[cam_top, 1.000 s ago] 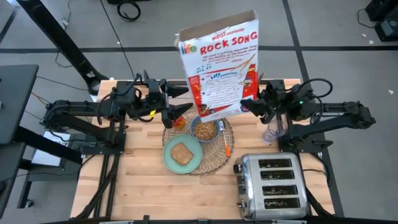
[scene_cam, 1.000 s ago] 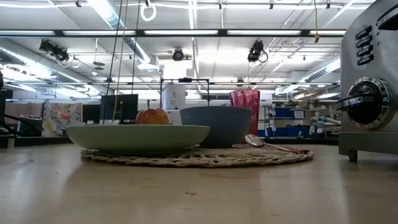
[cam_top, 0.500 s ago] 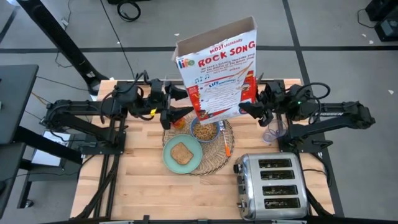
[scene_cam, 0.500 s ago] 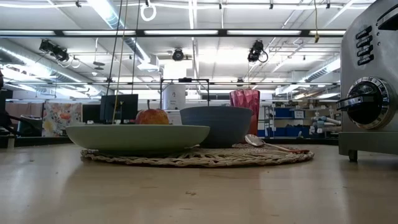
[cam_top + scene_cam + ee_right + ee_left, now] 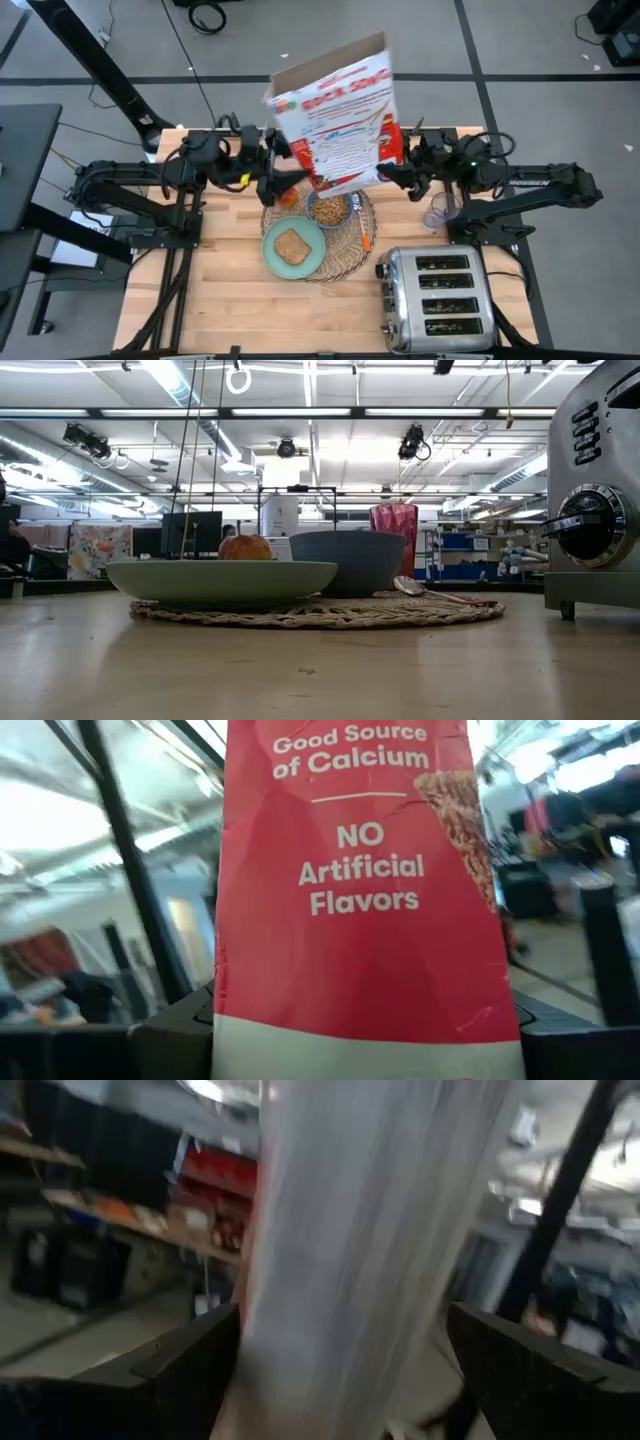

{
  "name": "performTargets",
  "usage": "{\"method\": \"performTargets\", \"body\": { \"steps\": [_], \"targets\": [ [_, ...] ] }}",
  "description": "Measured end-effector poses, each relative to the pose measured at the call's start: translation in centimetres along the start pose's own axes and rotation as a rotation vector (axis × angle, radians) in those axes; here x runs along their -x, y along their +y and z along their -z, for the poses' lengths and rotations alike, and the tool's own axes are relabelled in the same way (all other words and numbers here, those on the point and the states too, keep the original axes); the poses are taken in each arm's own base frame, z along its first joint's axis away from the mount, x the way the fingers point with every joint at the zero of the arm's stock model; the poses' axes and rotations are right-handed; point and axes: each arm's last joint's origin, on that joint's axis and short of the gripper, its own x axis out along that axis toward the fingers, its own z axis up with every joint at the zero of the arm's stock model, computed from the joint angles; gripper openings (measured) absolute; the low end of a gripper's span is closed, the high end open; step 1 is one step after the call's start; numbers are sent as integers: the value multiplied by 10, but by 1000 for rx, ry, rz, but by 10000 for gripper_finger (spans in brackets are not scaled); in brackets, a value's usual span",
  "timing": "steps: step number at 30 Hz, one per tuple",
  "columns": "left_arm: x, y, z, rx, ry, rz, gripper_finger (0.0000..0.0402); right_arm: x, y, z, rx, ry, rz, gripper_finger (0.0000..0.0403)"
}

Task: Arrange a breakfast setting
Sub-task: Pour the cereal into the blue bowl

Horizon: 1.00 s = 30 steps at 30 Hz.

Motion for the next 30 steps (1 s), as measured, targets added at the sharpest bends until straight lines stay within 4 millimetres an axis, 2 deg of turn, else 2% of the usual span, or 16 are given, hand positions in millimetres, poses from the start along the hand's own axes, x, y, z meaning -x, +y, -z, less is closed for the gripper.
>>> {"method": "performTargets", "body": {
  "steps": [6, 10, 14, 23, 27, 30],
  "targets": [
    [0, 11, -13, -9, -109, -55, 354, -8, -7, 14, 32, 50, 51, 232],
    [0, 16, -15, -15, -113, -72, 325, -13, -8, 16, 29, 28, 43, 232],
    [0, 16, -15, -24, -112, -74, 269, -14, -8, 15, 33, 7, 31, 232],
    [-2, 20, -13, -38, -98, -77, 115, -15, -9, 14, 89, -1, 51, 239],
    [-2, 24, -14, -64, -94, -92, 67, -14, -9, 14, 79, -3, 80, 256],
    [-2, 28, -14, -75, -85, -105, 45, -14, -10, 15, 82, 5, 92, 281]
  ]
}}
